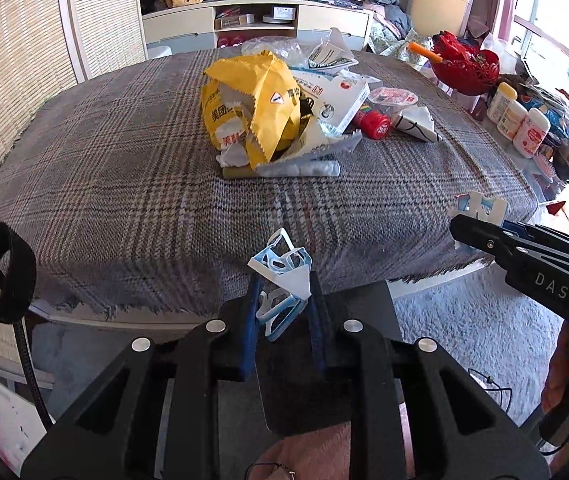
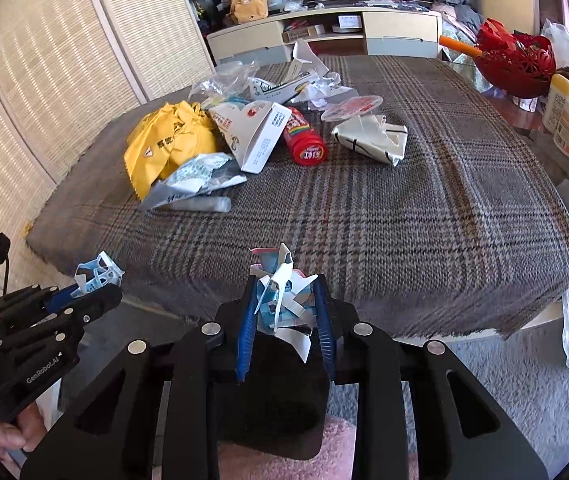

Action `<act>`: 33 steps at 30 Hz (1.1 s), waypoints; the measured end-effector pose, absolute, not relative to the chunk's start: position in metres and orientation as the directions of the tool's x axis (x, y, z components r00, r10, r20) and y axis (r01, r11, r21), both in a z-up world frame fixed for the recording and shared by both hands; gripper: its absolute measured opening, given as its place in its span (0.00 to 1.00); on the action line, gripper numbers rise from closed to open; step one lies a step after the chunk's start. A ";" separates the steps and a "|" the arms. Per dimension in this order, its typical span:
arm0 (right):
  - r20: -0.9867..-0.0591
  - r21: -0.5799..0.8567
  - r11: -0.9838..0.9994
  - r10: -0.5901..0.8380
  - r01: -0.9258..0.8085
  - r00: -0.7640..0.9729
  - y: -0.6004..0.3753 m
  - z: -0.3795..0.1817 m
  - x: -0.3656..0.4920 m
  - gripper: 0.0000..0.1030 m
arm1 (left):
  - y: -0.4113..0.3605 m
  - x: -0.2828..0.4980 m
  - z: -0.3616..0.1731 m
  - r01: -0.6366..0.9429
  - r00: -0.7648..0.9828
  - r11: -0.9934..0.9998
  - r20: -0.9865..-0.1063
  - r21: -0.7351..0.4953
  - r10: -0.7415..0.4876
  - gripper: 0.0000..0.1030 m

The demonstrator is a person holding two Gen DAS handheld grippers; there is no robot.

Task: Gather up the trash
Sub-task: 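Lower both tools into the dark bin and open both to drop the plastic pieces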

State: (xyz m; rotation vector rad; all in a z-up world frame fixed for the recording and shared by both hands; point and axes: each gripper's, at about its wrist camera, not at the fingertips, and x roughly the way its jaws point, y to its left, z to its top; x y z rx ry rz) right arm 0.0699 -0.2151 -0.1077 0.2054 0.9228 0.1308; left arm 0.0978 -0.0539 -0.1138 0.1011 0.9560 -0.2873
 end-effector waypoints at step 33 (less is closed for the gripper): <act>-0.885 0.252 0.965 0.202 0.067 0.420 -0.200 -0.213 0.063 0.67 | -0.052 0.084 -0.231 0.313 0.368 0.947 -0.911 -0.066 -0.185 0.81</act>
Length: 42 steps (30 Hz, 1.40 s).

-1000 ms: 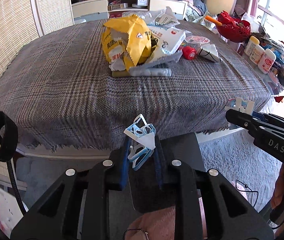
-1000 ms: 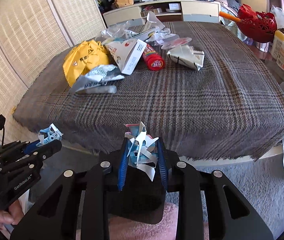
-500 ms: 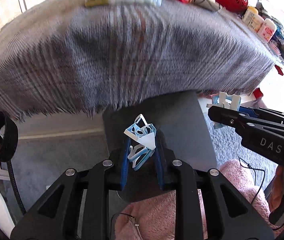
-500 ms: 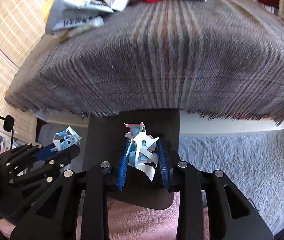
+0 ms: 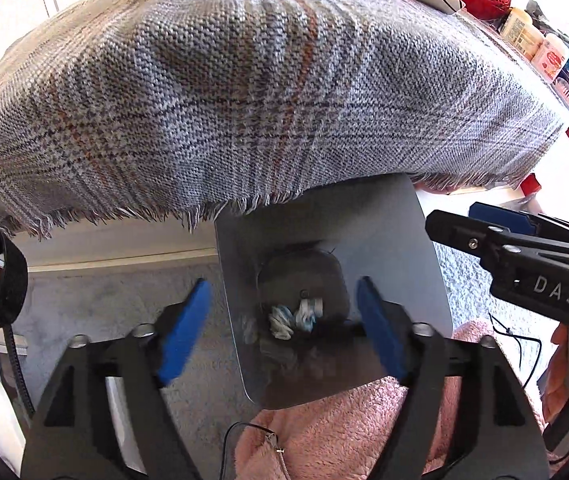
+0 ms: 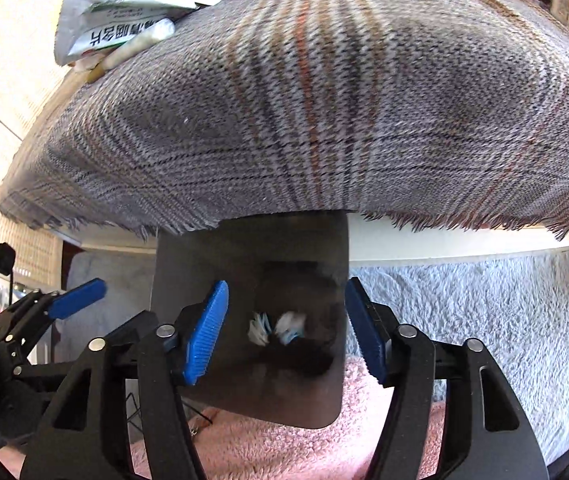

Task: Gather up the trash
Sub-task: 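Lower both tools into the dark bin and open both to drop the plastic pieces, then grasp the yellow snack bag with the left tool while the right tool grasps white paper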

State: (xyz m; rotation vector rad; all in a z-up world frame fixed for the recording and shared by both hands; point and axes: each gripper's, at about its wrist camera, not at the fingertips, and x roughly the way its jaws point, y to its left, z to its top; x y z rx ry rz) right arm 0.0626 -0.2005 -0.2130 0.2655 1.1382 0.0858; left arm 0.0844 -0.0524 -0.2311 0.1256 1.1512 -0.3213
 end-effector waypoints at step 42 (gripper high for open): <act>-0.757 0.265 0.962 0.164 0.069 0.633 -0.246 -0.107 0.093 0.72 | -0.039 0.120 -0.116 0.264 0.562 0.964 -0.808 -0.028 -0.177 0.92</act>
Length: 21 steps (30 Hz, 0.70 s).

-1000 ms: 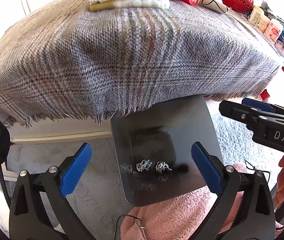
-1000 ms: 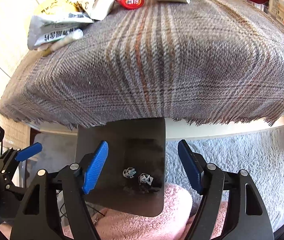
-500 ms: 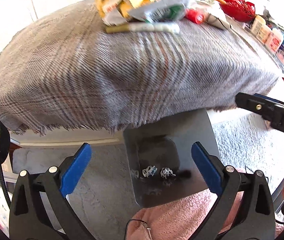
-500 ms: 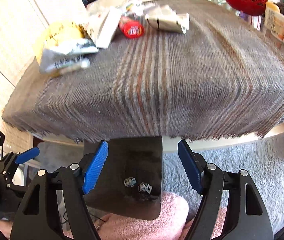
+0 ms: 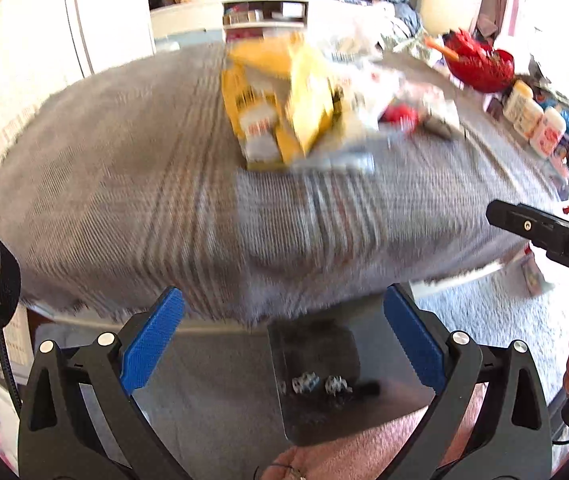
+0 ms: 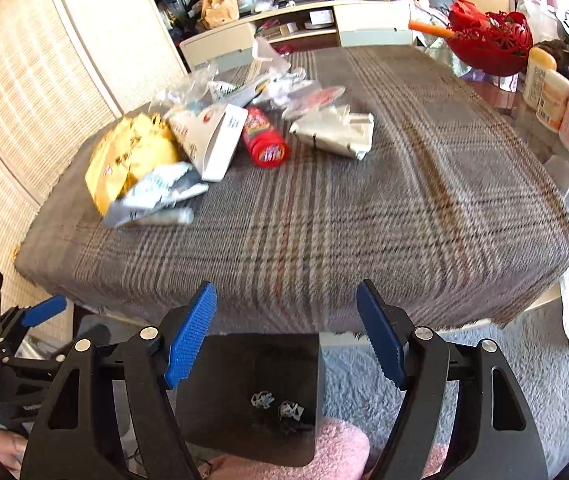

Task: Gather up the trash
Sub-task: 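Grasp the yellow snack bag with the left tool while the right tool grasps white paper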

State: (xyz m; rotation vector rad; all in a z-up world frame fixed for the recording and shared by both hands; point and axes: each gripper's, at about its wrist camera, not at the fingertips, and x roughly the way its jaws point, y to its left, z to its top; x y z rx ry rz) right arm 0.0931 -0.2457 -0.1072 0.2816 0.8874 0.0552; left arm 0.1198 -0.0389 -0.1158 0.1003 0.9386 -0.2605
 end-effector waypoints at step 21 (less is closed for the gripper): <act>-0.766 0.181 0.980 0.084 0.088 0.637 -0.282 -0.108 0.196 0.74 | -0.056 0.216 -0.073 0.185 0.638 0.983 -0.762 0.013 -0.110 0.92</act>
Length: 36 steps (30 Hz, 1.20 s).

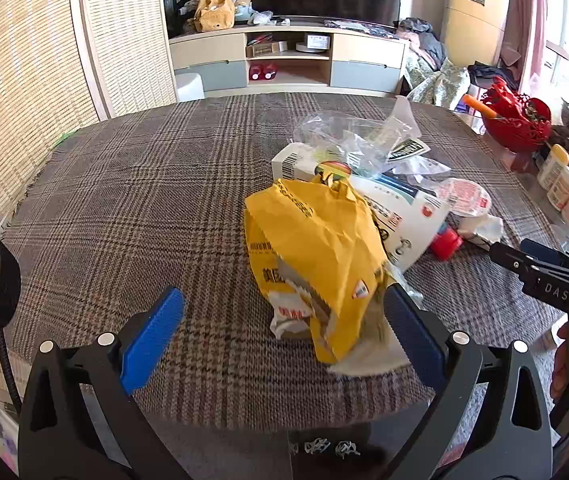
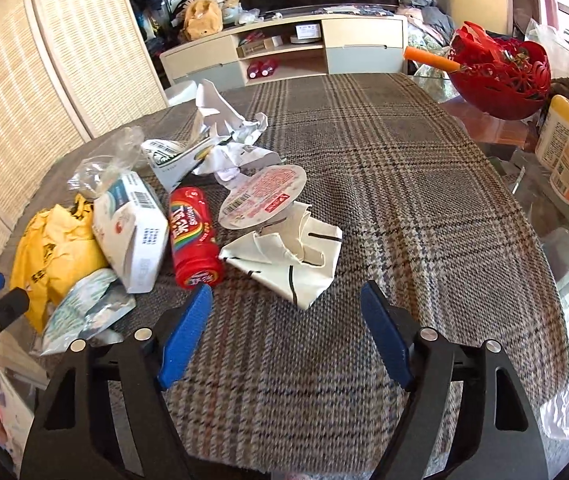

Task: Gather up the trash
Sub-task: 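Grasp the yellow snack bag with the left tool while the right tool grasps white paper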

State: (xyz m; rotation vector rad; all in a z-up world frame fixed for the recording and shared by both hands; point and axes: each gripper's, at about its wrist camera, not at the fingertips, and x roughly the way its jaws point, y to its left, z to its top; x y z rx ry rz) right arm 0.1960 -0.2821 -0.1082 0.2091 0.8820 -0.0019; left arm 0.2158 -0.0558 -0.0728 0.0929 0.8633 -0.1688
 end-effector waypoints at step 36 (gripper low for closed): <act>-0.716 0.212 0.977 0.156 -0.001 0.680 -0.272 -0.100 0.192 0.03 | -0.065 0.245 -0.080 0.173 0.619 0.980 -0.764 -0.095 -0.183 0.63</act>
